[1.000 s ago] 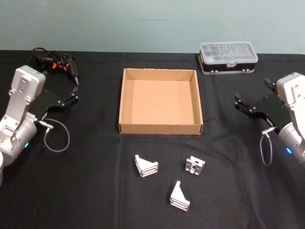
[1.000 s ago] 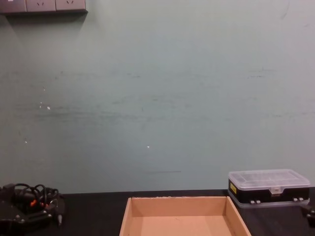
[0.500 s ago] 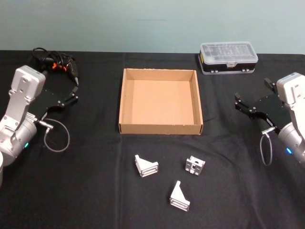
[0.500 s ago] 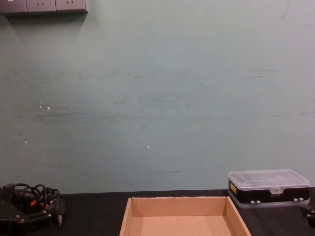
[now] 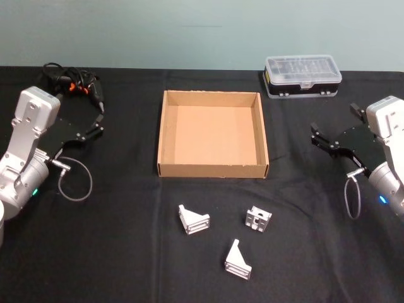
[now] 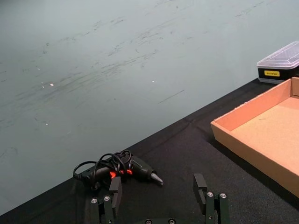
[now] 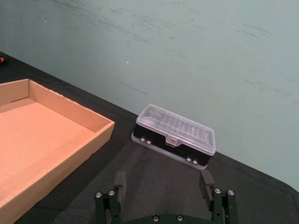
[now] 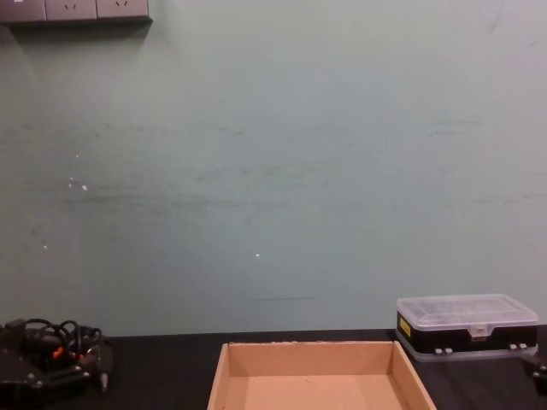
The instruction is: Use one hand to pick up the angle iron from the table and place it into the box.
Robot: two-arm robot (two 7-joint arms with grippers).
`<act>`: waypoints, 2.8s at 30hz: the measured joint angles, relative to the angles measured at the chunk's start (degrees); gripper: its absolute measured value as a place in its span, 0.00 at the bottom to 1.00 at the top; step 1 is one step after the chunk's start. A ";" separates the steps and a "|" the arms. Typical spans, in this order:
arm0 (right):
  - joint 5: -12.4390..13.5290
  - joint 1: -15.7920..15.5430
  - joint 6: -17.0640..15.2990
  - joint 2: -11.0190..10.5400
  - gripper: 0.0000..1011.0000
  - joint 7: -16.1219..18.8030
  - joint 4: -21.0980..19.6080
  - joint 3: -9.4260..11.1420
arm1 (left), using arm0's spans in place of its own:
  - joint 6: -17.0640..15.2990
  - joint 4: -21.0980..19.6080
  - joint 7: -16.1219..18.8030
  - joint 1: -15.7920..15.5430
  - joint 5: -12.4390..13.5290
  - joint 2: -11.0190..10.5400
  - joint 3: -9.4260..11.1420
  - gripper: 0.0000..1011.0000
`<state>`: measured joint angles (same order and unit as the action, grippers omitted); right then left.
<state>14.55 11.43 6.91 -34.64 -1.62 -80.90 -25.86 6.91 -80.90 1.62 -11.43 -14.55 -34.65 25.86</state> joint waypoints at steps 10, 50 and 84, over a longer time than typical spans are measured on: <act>0.00 0.00 0.00 0.00 0.99 0.00 0.00 0.00 | 0.00 0.00 0.00 0.00 0.00 0.00 0.00 0.99; 6.09 -5.56 -7.17 -8.55 0.99 16.01 -19.34 6.56 | 0.00 0.00 0.00 0.00 0.00 0.00 0.00 0.99; 7.95 -6.11 -23.82 -10.68 0.99 32.62 -24.95 0.30 | 0.00 0.00 0.00 0.00 0.00 0.00 0.00 0.99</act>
<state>22.50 5.32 -16.92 -45.33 31.00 -105.85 -25.57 6.91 -80.90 1.62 -11.43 -14.55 -34.65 25.86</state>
